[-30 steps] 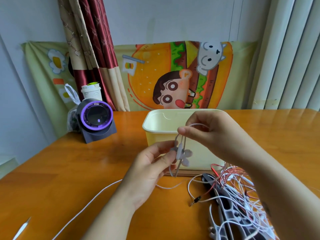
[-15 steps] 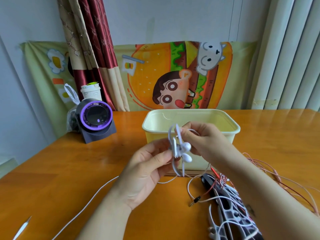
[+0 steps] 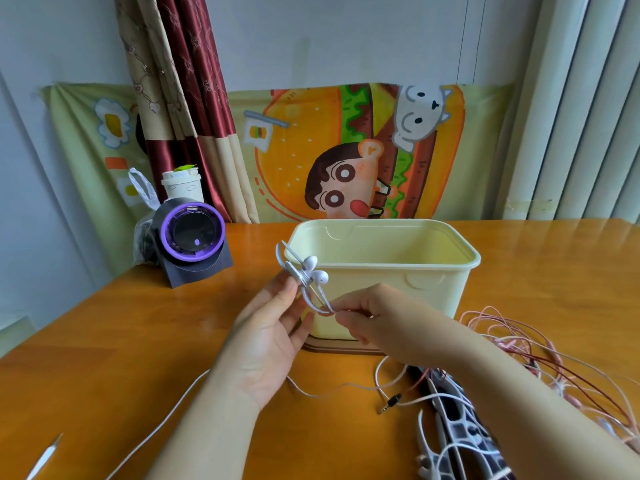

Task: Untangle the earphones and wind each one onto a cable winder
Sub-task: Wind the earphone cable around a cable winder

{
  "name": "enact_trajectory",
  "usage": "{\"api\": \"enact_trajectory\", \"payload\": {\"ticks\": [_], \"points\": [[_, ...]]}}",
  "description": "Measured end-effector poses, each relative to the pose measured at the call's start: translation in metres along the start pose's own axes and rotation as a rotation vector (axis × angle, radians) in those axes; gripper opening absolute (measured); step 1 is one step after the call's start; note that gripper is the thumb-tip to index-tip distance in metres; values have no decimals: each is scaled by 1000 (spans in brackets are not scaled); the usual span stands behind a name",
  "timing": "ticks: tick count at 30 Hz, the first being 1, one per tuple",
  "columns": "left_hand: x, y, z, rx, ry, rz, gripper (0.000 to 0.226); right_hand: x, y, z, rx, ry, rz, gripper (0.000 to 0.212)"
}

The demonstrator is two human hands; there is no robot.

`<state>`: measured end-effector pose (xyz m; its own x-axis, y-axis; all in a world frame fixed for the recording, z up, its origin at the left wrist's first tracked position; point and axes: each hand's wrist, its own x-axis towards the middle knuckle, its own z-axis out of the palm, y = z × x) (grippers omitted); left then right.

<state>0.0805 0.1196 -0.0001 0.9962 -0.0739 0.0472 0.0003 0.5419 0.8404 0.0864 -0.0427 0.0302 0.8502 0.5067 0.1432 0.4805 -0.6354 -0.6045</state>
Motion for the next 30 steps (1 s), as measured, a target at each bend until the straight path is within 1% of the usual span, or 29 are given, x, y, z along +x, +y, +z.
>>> {"api": "enact_trajectory", "payload": {"ticks": [3, 9, 13, 15, 17, 18, 20, 21, 22, 24, 27, 30], "points": [[3, -1, -3, -56, 64, -43, 34, 0, -1, 0, -35, -20, 33, 26], [6, -3, -2, -135, 133, -32, 27, -4, -6, -9, -75, -2, 46, 26], [7, -6, -4, -120, 113, -22, 23, -7, -11, -13, -114, 20, 31, 25], [6, -7, -4, -42, 83, 10, 27, -9, -14, -15, -142, 18, 3, 24], [5, -9, -6, 117, 74, 64, 30, -10, -18, -18, -134, 44, -42, 29], [4, -10, -7, 247, 72, 109, 28, -11, -20, -20, -99, 82, -56, 29], [1, -10, -4, 527, 36, 207, 24, -11, -21, -26, 56, 185, -49, 24], [0, -10, -1, 613, 10, 239, 20, -11, -20, -29, 139, 229, -31, 23], [-2, -10, 2, 658, -23, 254, 16, -12, -19, -31, 196, 259, -13, 24], [-4, -9, 6, 707, -89, 253, 15, -11, -16, -33, 216, 299, 8, 27], [-5, -8, 5, 770, -126, 253, 18, -10, -13, -36, 213, 341, 26, 29], [-5, -6, 4, 784, -162, 240, 24, -8, -9, -39, 342, 365, 53, 30]]}}
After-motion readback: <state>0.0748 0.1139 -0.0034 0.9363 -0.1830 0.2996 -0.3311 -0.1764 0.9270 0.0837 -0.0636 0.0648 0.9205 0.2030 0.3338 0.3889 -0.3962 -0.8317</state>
